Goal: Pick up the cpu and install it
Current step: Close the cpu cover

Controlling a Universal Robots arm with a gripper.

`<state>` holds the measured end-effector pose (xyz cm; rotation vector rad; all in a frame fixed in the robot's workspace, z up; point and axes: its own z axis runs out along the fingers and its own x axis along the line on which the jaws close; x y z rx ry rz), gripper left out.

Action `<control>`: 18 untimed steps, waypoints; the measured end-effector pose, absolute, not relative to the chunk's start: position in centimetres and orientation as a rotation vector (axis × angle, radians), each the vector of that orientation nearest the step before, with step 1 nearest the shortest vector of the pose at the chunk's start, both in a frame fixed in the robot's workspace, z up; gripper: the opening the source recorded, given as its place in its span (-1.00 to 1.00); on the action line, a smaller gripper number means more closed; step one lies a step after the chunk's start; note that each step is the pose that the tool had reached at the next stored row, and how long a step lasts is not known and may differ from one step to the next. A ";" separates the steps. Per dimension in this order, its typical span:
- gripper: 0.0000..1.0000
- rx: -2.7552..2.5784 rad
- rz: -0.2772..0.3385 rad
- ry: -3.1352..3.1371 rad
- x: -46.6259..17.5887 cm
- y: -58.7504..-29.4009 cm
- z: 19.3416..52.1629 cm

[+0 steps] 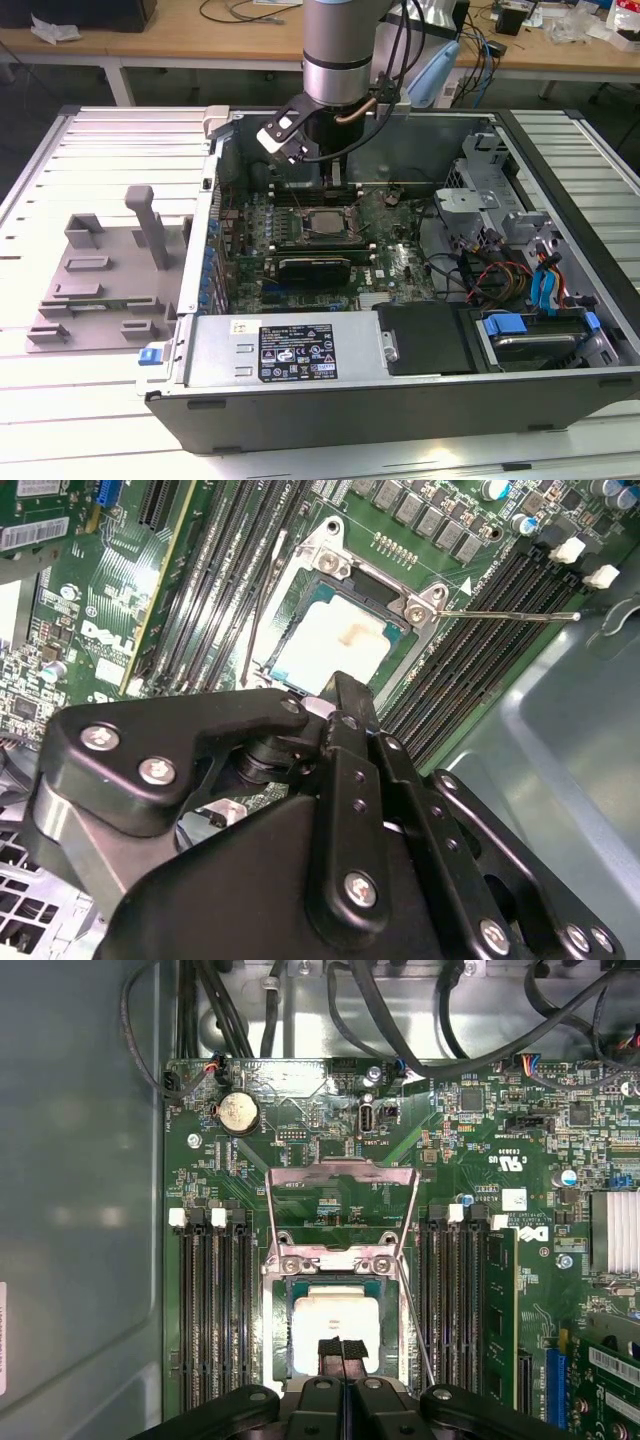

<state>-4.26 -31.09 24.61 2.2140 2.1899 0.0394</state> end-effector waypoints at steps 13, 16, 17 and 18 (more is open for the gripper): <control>-0.79 2.214 0.040 2.190 -4.3 -31.1 26.2; -0.79 2.214 0.040 2.190 -4.3 -31.1 26.9; -0.79 2.214 0.040 2.190 -4.3 -31.1 27.1; -0.79 2.214 0.040 2.190 -4.3 -31.1 27.2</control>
